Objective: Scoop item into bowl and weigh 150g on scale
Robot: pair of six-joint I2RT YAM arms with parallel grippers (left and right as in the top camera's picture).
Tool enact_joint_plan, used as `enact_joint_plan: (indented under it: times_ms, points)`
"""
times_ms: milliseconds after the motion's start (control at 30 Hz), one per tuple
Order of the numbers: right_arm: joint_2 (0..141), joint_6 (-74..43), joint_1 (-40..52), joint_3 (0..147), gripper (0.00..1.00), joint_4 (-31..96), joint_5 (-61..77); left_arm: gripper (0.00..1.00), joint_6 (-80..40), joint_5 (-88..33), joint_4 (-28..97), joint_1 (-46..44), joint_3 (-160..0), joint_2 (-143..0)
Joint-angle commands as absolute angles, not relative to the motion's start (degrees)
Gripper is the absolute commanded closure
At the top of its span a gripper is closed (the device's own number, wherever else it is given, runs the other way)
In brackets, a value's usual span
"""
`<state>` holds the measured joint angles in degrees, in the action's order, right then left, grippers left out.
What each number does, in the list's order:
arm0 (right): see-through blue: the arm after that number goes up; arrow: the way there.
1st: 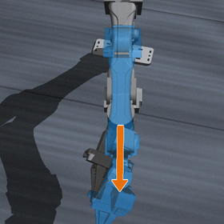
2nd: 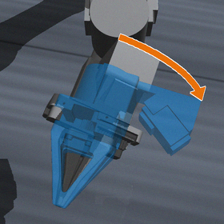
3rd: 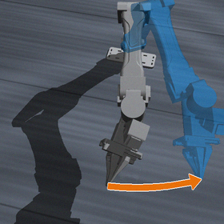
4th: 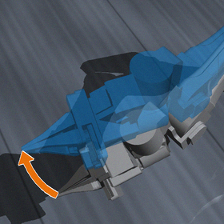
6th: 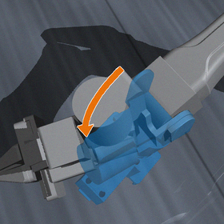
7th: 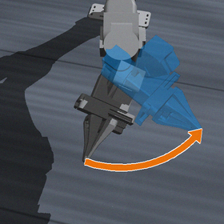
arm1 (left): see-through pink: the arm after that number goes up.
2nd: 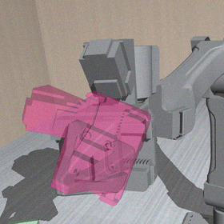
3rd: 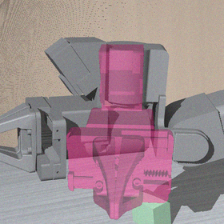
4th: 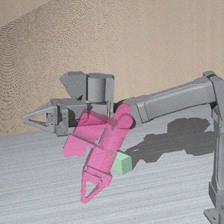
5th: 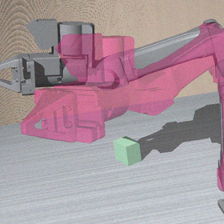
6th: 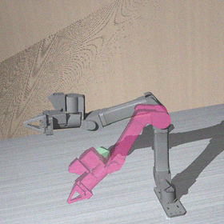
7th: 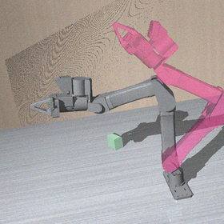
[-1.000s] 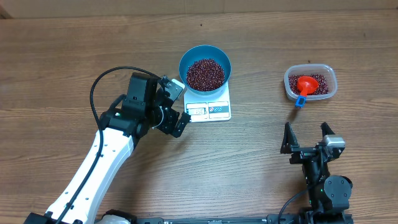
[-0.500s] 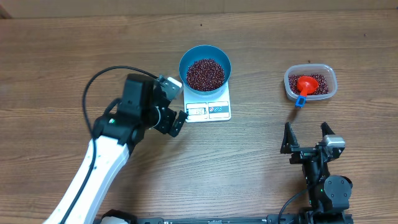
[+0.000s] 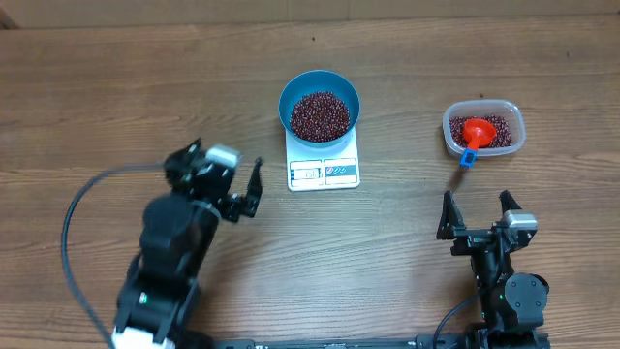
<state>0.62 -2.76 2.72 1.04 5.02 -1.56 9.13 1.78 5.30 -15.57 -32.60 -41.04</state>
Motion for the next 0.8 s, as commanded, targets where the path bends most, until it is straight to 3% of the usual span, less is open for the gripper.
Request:
enact_joint_plan:
  times_ms: [0, 400, 767]
  points:
    - [0.2, -2.5, 3.0, 0.5, 0.00, 4.7, -1.3, 0.00, 7.8, 3.0, 1.2, -13.8, -25.3, -32.1]
    - [0.2, -2.5, 3.0, 0.5, 0.00, 4.7, -1.3, 0.00, 6.1, 2.9, -0.3, -10.0, -12.7, -11.0]
    - [0.2, -2.5, 3.0, 0.5, 0.00, 4.7, -1.3, 0.01, 6.0, 3.0, -1.3, -8.9, -4.6, -3.5]
